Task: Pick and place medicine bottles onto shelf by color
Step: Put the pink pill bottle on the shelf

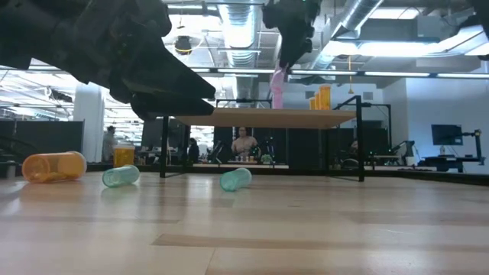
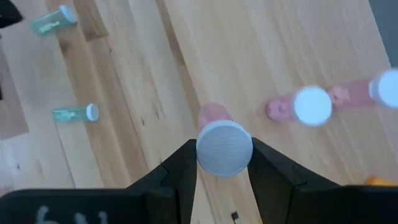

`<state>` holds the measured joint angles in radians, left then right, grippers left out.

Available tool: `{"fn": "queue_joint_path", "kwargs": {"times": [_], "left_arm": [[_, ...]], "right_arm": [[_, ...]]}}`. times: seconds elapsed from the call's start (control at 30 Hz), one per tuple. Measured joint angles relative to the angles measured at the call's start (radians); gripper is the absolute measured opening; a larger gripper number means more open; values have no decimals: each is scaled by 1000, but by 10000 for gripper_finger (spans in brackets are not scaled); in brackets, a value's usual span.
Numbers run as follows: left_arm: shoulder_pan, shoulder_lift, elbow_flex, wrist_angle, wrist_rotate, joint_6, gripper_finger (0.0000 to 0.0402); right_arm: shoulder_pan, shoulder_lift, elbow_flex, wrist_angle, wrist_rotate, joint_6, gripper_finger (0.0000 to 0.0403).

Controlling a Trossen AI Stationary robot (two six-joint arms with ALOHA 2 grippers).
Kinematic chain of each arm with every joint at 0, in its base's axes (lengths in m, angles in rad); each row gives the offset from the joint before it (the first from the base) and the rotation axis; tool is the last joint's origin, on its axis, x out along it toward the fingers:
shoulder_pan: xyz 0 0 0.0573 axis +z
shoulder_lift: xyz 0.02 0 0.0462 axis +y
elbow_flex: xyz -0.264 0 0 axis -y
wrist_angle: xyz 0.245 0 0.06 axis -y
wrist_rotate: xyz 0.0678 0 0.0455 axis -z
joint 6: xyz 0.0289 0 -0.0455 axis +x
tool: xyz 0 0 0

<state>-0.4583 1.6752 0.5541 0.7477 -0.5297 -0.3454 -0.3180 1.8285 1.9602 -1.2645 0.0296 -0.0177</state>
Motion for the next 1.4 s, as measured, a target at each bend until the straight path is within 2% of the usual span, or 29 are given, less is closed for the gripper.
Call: {"fn": "queue_joint_path", "kwargs": {"times": [0.13, 0.5, 1.1, 1.4], "left_arm": [[0, 0, 0, -3, 0, 0, 235], [-4, 0, 0, -1, 1, -7, 235], [-4, 0, 0, -24, 1, -10, 235], [-4, 0, 0, -24, 0, -10, 235]], "right_arm": [[-1, 45, 54, -25, 0, -11, 150], [-26, 88, 57, -87, 30, -125, 149], [-50, 111, 57, -84, 40, -85, 149], [-49, 111, 57, -82, 32, -77, 163]]}}
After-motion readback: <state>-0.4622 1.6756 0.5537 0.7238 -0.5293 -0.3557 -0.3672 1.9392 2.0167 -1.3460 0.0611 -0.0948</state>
